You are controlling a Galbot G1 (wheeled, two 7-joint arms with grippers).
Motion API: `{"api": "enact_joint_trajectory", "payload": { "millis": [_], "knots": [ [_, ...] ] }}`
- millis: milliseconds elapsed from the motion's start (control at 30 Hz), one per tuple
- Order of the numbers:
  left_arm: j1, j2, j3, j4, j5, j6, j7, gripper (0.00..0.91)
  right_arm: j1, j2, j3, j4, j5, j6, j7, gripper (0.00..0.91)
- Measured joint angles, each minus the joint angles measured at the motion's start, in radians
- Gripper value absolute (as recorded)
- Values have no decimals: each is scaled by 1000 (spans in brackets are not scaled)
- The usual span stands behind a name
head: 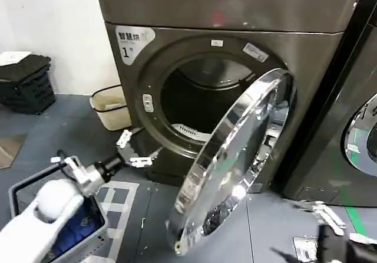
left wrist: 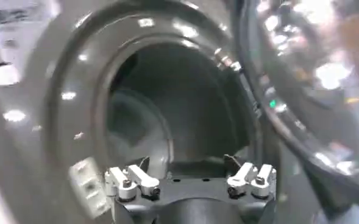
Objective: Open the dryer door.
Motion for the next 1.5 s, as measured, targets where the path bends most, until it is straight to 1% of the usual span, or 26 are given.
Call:
{"api": "enact_joint_trajectory", "payload": {
  "millis": [100,233,300,333,400,500,600,667,700,767,900,967,1033,1133,1267,1367,1500],
  "knots": [
    [-44,-17,61,0,9,8,-3,907,-47,81,57,-3,-8,22,80,907],
    [-90,-42,130,1,16,14,-3,907,-60,196,123,-39,-68,52,219,907],
    [-111,-55,165,3,16,14,-4,907,-58,247,148,-62,-102,48,294,907],
    [-125,-63,185,6,15,14,-5,907,-54,274,164,-77,-128,36,341,907],
    [-154,-77,221,13,15,14,-6,907,-43,323,190,-100,-180,1,443,907],
    [-198,-97,273,22,15,18,-11,907,-20,387,232,-128,-265,-79,625,907],
    [-236,-119,324,27,14,26,-13,907,6,427,281,-145,-270,-172,766,907],
    [-260,-134,355,31,13,33,-14,907,36,447,332,-158,-260,-257,848,907],
    [-271,-143,371,34,13,35,-15,907,52,456,360,-164,-266,-296,880,907],
    [-292,-160,401,40,15,37,-17,907,89,471,412,-179,-300,-372,939,907],
    [-327,-192,455,57,18,40,-19,907,150,477,508,-220,-364,-457,1003,907],
    [-344,-209,481,67,19,41,-21,907,172,477,550,-246,-375,-485,1009,907],
    [-361,-228,507,78,19,43,-22,907,188,477,591,-273,-384,-499,1017,907],
    [-390,-254,544,98,24,45,-27,907,210,478,645,-315,-419,-518,1040,907],
    [-419,-289,593,110,27,49,-31,907,236,469,703,-361,-451,-561,1074,907],
    [-445,-310,623,124,26,48,-36,907,254,458,745,-398,-492,-562,1099,907],
    [-475,-337,666,141,24,54,-47,907,256,460,788,-431,-506,-562,1111,907]
  ]
}}
